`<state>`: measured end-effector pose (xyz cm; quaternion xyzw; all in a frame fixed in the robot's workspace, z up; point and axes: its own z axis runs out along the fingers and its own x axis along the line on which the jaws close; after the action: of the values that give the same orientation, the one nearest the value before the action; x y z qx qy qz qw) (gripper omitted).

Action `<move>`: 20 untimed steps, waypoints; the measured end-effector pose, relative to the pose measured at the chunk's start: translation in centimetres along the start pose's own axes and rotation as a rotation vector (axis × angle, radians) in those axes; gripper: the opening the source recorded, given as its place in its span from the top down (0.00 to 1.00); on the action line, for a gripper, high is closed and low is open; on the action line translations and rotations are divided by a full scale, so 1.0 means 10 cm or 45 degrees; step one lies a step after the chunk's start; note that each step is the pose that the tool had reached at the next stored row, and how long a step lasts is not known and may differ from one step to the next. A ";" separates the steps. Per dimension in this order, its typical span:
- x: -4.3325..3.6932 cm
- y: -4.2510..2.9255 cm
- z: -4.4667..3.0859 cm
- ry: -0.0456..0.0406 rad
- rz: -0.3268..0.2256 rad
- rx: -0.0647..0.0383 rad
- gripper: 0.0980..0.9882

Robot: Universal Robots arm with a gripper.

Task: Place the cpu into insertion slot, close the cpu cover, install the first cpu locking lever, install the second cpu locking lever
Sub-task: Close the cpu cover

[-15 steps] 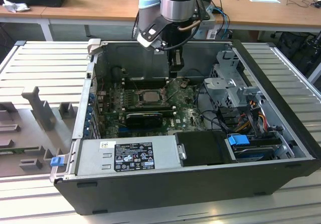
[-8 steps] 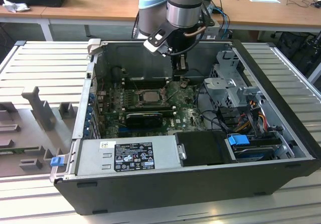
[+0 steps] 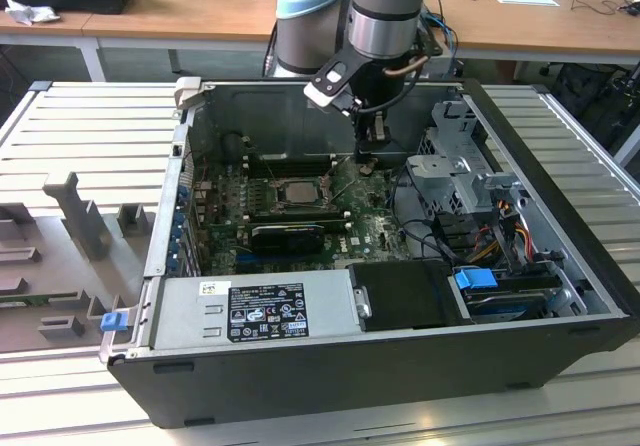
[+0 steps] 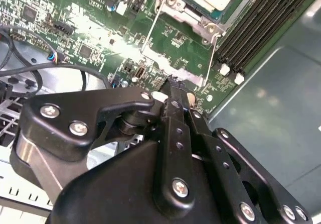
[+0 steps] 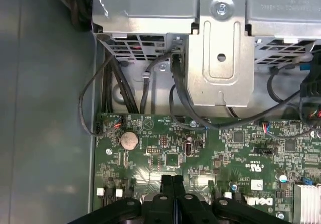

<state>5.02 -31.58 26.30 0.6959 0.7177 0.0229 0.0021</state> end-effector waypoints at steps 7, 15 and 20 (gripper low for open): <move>-0.005 0.051 0.107 0.000 0.001 0.022 0.99; -0.001 -0.108 0.112 0.000 0.000 0.024 0.99; 0.003 -0.242 0.108 0.000 0.000 0.024 0.99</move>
<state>2.64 -31.59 25.14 0.6960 0.7178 0.0163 -0.0044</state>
